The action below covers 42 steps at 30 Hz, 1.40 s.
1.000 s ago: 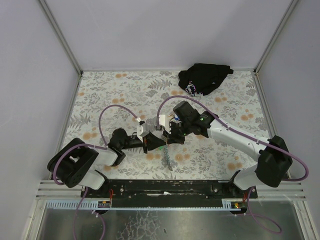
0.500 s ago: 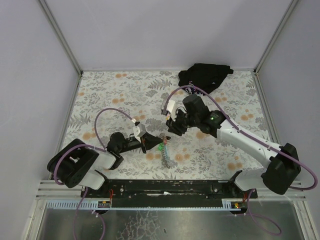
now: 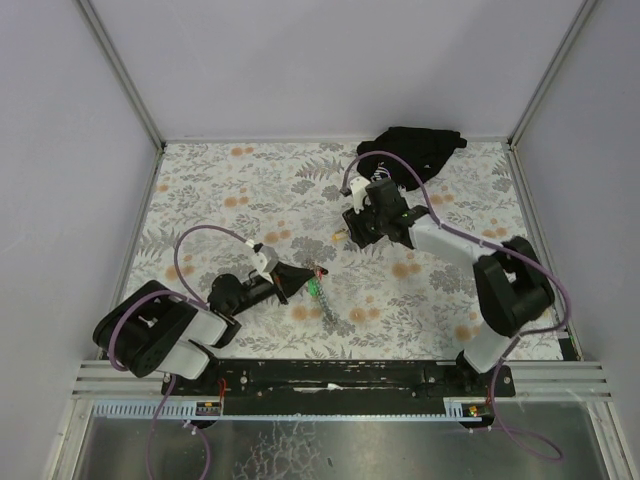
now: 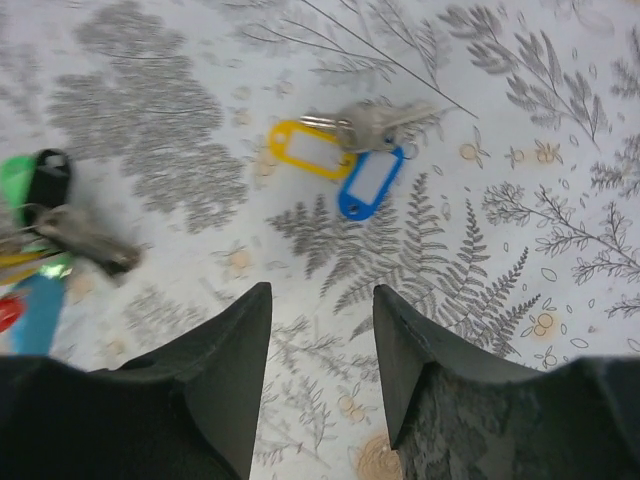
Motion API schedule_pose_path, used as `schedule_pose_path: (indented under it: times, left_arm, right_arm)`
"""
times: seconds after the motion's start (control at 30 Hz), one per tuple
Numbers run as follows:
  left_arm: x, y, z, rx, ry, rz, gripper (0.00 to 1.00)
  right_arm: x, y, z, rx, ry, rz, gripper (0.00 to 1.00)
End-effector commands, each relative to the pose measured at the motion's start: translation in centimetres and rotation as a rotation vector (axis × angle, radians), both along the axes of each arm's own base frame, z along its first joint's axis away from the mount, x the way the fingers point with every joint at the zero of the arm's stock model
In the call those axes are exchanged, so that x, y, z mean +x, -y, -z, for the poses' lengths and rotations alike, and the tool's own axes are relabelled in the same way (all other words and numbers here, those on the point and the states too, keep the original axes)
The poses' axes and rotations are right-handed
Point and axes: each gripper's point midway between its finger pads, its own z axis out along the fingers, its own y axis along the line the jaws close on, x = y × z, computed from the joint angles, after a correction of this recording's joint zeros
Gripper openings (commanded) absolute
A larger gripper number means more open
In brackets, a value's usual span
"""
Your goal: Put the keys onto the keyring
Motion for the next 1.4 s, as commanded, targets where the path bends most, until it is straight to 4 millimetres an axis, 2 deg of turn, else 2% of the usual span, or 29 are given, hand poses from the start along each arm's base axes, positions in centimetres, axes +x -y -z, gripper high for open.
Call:
schedule_pose_path:
  times: [0.0,0.23,0.37,0.53,0.73,0.97,1.17,1.37]
  left_arm:
    - [1.5,-1.6,-3.1,-0.087,0.095,-0.121,0.00]
    - [1.6,-1.8,-3.1,-0.085,0.093,-0.132,0.00]
    - [1.6,-1.9,-3.0,-0.080,0.095,-0.134,0.00]
    - [1.6,-1.9,-3.1,-0.078,0.097,-0.131,0.00]
    - [1.7,-1.9,-3.0,-0.075,0.095,-0.129,0.00]
    - [1.7,-1.8,-2.9,-0.074,0.091,-0.123,0.00]
    - [1.7,-1.7,-2.9,-0.074,0.093,-0.116,0.00]
    - [1.7,-1.7,-2.9,-0.074,0.092,-0.113,0.00]
  right_arm:
    - [5.0,0.5,0.3,0.036,0.041,0.173,0.52]
    - [8.0,0.6,3.2,0.082,-0.014,0.166,0.50]
    - [9.4,1.0,3.5,0.157,-0.040,0.164,0.50]
    - [10.2,0.5,3.9,0.218,-0.068,0.109,0.48]
    - [9.6,-1.1,4.0,0.303,-0.126,-0.009,0.44]
    - [9.4,-1.3,5.2,0.321,-0.164,-0.041,0.44]
    - [9.3,-1.3,6.1,0.328,-0.196,-0.057,0.36]
    - [8.4,-1.0,5.4,0.327,-0.201,-0.078,0.19]
